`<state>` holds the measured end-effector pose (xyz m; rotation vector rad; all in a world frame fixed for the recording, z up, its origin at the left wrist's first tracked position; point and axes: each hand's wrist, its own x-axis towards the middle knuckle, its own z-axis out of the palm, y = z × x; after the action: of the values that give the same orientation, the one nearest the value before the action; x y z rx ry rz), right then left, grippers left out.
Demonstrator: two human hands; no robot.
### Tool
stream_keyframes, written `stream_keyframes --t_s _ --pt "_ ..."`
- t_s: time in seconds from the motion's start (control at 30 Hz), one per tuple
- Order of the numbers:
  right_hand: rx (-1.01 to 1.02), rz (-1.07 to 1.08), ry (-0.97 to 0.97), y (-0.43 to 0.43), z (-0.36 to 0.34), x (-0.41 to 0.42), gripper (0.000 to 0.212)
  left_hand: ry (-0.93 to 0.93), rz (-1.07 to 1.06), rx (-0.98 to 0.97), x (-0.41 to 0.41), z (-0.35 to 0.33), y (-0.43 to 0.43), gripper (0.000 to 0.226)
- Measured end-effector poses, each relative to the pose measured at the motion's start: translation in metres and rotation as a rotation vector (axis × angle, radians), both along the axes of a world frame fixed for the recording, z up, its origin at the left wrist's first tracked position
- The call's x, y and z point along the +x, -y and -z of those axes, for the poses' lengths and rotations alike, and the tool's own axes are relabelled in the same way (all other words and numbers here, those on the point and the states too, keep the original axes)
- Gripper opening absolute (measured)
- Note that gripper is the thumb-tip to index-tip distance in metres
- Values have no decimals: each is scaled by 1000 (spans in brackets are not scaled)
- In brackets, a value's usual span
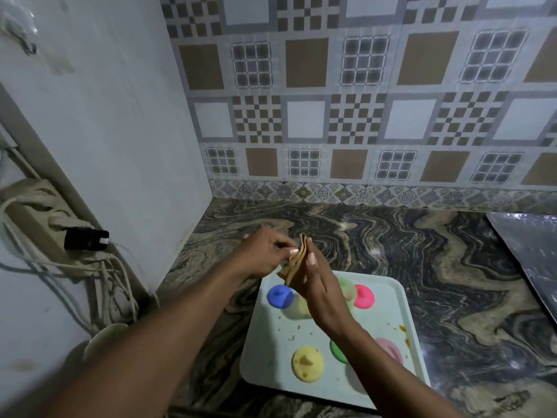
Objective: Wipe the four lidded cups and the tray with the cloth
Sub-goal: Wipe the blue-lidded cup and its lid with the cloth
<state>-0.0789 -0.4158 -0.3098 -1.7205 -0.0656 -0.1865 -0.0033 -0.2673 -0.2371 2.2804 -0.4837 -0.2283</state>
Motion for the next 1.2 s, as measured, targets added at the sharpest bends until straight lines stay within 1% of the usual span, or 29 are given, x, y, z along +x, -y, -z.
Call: stream_keyframes --t_s 0.03,0.1,0.17,0.2,0.23,0.33,0.37,0.43,0.5,0.57,0.63,0.7,0.73,0.83,0.9,0.93,1.0,1.07,1.13,1.17,1.2 --pt "-25 31 22 0 0 9 54 2 28 -21 7 -4 3 12" --pt "-68 123 73 0 -5 22 52 8 109 -64 18 -11 8 11" --pt "-25 171 104 2 -15 30 49 2 178 -93 26 -18 13 12" --pt "34 176 79 2 -20 35 47 3 205 -102 31 -21 14 12" --pt "126 182 1 4 -26 43 47 -5 226 -122 36 -22 15 12" --pt "587 142 -419 14 -40 62 44 -17 263 -160 48 -28 16 17" --pt "685 99 -497 17 -44 65 45 -21 278 -169 52 -29 16 17" --pt "794 34 -558 19 -47 72 46 -35 300 -166 59 -34 15 15" --pt "857 40 -586 16 -49 79 47 -35 303 -129 68 -40 16 11" --pt "888 91 -555 11 -51 85 49 -2 295 -107 75 -45 21 14" --pt "816 156 -497 12 -51 93 46 41 312 -104 81 -48 29 20" --pt "760 187 -471 15 -54 98 39 70 317 -95 90 -48 38 17" --pt "787 179 -470 17 -54 100 39 53 319 -114 95 -48 41 14" --pt "1029 85 -494 22 -52 105 49 -20 355 -257 115 -44 46 10" --pt "1152 64 -531 24 -50 107 51 -54 354 -328 125 -39 49 12" --pt "1176 52 -533 26 -50 109 51 -68 347 -338 129 -37 50 14" --pt "1117 85 -495 28 -51 118 52 -71 333 -326 138 -31 53 18" --pt "950 212 -447 30 -53 129 54 -42 336 -320 144 -31 56 19" --pt "779 317 -382 31 -58 139 54 -63 352 -312 148 -34 57 17" --pt "723 329 -358 30 -61 141 53 -69 359 -290 149 -36 58 15" --pt "712 322 -351 29 -61 142 52 -73 368 -265 152 -36 58 12"
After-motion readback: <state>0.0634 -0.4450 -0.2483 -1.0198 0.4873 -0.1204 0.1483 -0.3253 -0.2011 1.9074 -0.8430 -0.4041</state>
